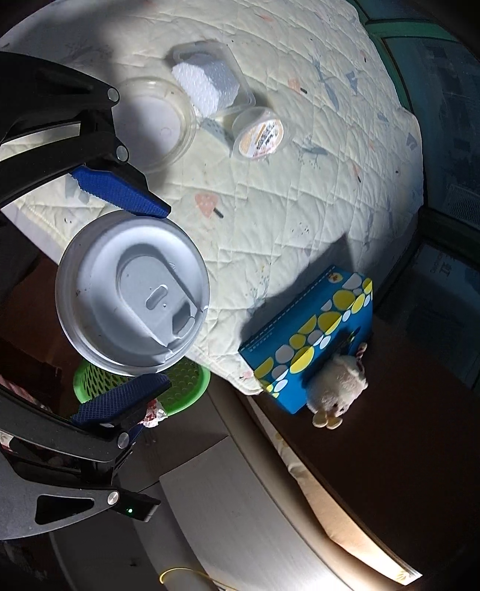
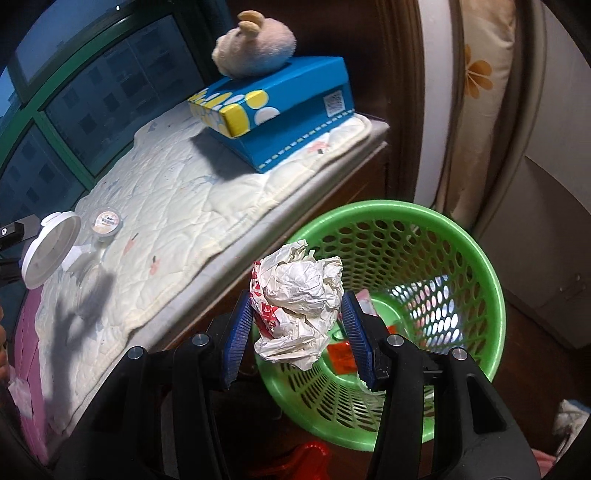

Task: Collect trash
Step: 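Carry tissue and lid over the green basket and open both tools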

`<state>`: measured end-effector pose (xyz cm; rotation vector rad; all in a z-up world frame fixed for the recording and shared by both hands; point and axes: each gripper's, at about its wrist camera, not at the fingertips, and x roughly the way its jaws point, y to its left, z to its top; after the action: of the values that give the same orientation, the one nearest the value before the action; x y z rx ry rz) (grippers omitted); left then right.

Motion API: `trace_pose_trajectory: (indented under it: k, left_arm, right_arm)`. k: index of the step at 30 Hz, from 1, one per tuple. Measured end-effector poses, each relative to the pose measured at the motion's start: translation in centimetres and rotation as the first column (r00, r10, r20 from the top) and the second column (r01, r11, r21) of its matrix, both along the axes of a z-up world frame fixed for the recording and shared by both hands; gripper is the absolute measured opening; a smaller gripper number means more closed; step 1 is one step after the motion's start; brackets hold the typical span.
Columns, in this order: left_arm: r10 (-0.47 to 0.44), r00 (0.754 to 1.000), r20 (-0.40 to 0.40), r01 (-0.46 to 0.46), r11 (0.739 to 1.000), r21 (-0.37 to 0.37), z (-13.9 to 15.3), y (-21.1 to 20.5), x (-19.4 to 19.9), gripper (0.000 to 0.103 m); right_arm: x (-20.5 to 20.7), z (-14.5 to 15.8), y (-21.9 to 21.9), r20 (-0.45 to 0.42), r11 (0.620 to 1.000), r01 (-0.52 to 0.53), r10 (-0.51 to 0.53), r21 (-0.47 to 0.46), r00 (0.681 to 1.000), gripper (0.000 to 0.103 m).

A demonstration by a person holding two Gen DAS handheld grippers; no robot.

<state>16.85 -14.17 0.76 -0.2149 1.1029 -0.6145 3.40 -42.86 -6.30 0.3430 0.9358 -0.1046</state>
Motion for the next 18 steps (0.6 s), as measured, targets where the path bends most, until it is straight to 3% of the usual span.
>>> trace_pose_trajectory:
  k: [9, 18]
  left_arm:
    - [-0.086, 0.996, -0.005, 0.086, 0.996, 0.033, -0.7, -4.7, -1.7, 0.082]
    - [-0.158, 0.987, -0.011, 0.158, 0.986, 0.059, -1.2, -8.5, -2.6, 0.082]
  right_arm:
    - [0.1, -2.6, -3.7, -0.047, 0.996, 0.085, -0.085, 0.006, 0.995, 0.054]
    - [-1.2, -2.6, -5.5, -0.035, 0.992, 0.128, -0.128, 0.001, 0.991, 0.061]
